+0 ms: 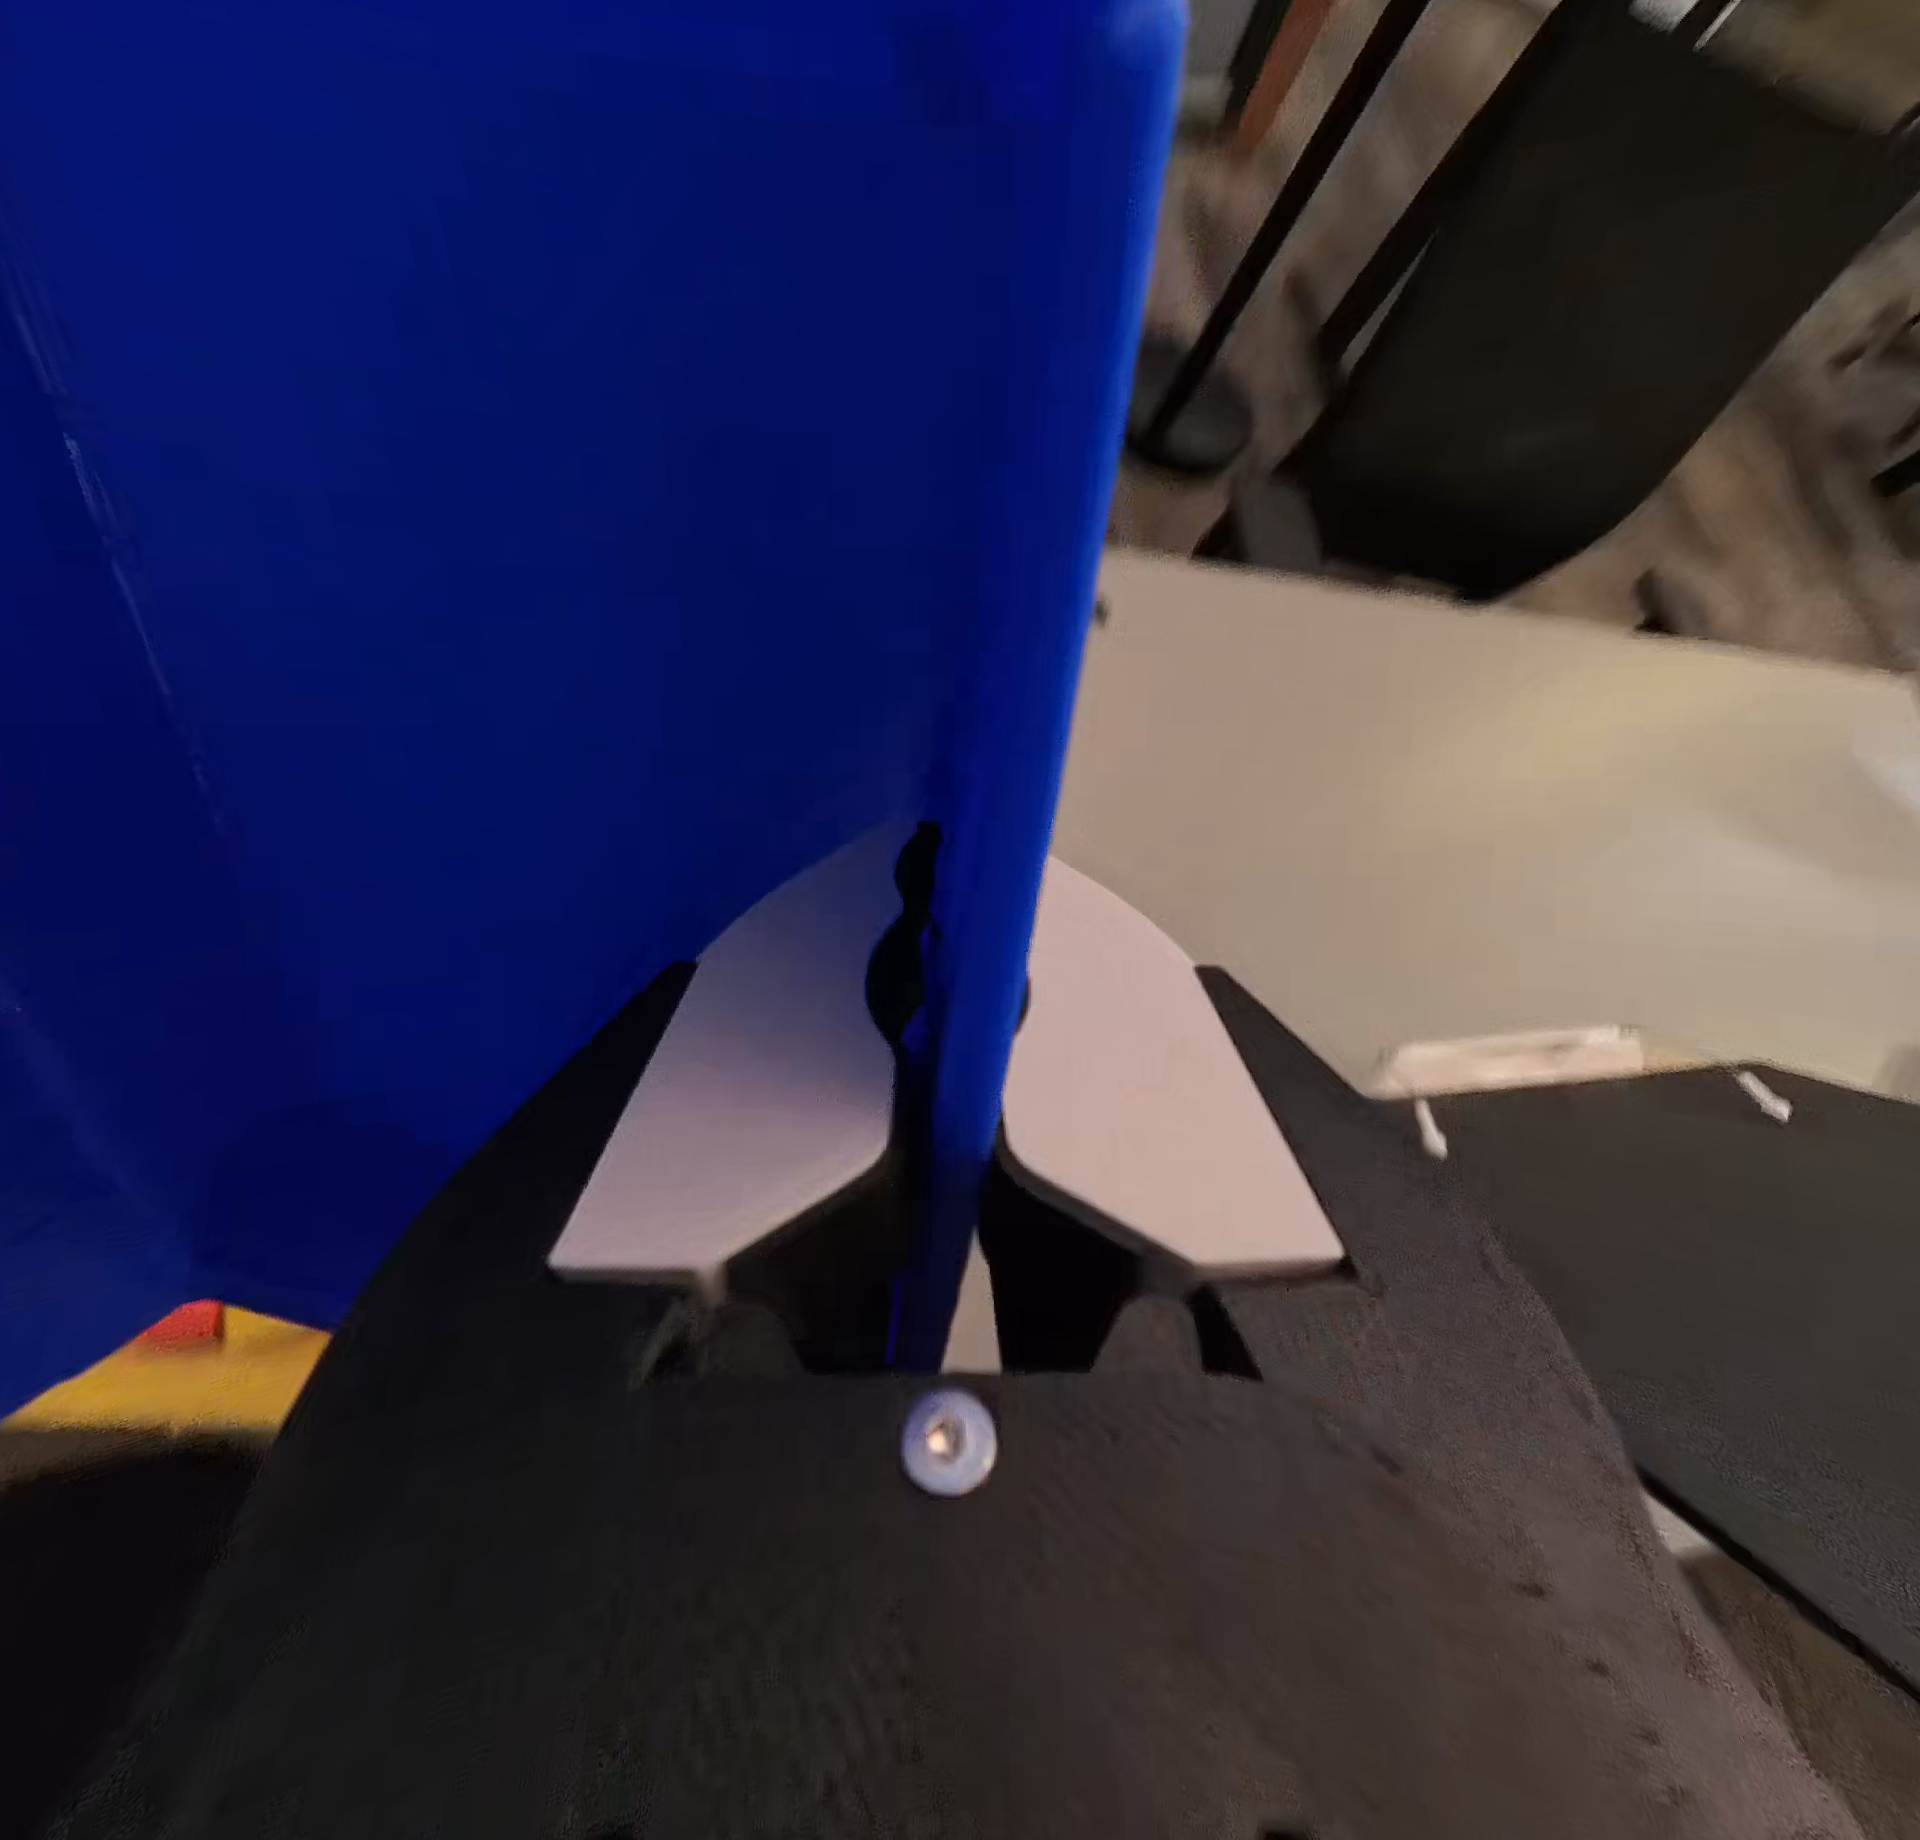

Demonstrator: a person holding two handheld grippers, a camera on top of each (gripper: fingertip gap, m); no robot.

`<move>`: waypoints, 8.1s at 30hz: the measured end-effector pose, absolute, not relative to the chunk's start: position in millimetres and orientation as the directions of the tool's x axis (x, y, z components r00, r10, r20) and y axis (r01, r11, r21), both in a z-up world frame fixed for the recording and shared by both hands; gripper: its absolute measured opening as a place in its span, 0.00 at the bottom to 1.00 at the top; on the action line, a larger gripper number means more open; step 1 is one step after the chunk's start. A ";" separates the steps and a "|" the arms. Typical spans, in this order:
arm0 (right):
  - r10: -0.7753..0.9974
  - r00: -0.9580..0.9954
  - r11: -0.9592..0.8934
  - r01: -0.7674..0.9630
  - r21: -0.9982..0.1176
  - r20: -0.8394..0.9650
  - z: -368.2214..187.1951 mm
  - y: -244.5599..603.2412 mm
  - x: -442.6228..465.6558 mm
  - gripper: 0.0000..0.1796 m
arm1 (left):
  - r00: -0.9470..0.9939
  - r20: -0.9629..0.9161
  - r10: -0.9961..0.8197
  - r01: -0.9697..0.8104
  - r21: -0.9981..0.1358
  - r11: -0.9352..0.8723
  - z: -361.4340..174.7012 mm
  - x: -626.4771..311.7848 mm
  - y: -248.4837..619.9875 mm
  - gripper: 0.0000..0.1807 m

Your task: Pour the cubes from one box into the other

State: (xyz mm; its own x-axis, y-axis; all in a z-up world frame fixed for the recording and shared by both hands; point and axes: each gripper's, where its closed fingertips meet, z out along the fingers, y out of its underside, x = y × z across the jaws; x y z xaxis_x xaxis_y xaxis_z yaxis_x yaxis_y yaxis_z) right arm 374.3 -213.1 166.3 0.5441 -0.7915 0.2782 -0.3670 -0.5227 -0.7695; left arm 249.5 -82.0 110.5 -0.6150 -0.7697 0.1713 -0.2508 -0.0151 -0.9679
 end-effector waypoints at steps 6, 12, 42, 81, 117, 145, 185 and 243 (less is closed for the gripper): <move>-0.774 0.632 -0.614 -0.735 -0.289 0.036 60.6 -265.6 373.1 0.04 | -0.406 0.216 -0.888 -0.504 -0.864 0.021 74.6 224.2 -3.0 0.36; -0.767 0.639 -0.640 -0.769 0.005 0.060 -27.7 -299.9 361.8 0.04 | -0.153 0.284 -0.946 -0.816 -0.576 -0.041 -21.1 219.1 74.4 0.40; -0.809 0.574 -0.576 -0.817 -0.021 -0.124 -131.1 -163.9 358.9 0.05 | 0.244 0.186 -0.952 -0.969 0.018 -0.245 -115.6 50.6 298.4 0.03; -0.712 0.699 -0.698 -0.715 -0.043 -0.072 -135.3 -60.4 322.0 0.08 | 0.485 0.132 -0.864 -0.871 -0.010 -0.491 -111.2 -145.3 492.6 0.04; -0.329 0.911 -0.814 -0.407 -0.415 -0.249 -72.8 378.8 36.9 0.31 | 0.629 0.291 -0.721 -0.729 -0.102 -0.677 -108.4 -122.8 504.7 0.08; -0.435 0.888 -0.878 -0.455 -0.150 -0.146 -115.5 391.1 22.8 0.03 | 0.613 0.110 -0.783 -0.785 -0.025 -0.619 -125.6 -132.6 499.0 0.01; -0.676 0.659 -0.458 -0.727 -0.511 -0.330 66.8 14.8 330.4 0.03 | 0.020 -0.291 -0.956 -0.957 -0.283 0.066 95.4 236.6 176.8 0.03; -0.783 0.618 -0.126 -0.274 -0.953 -0.074 93.4 -64.3 363.1 0.03 | 0.018 -0.493 -0.870 -0.575 -0.717 0.394 101.5 287.6 107.8 0.05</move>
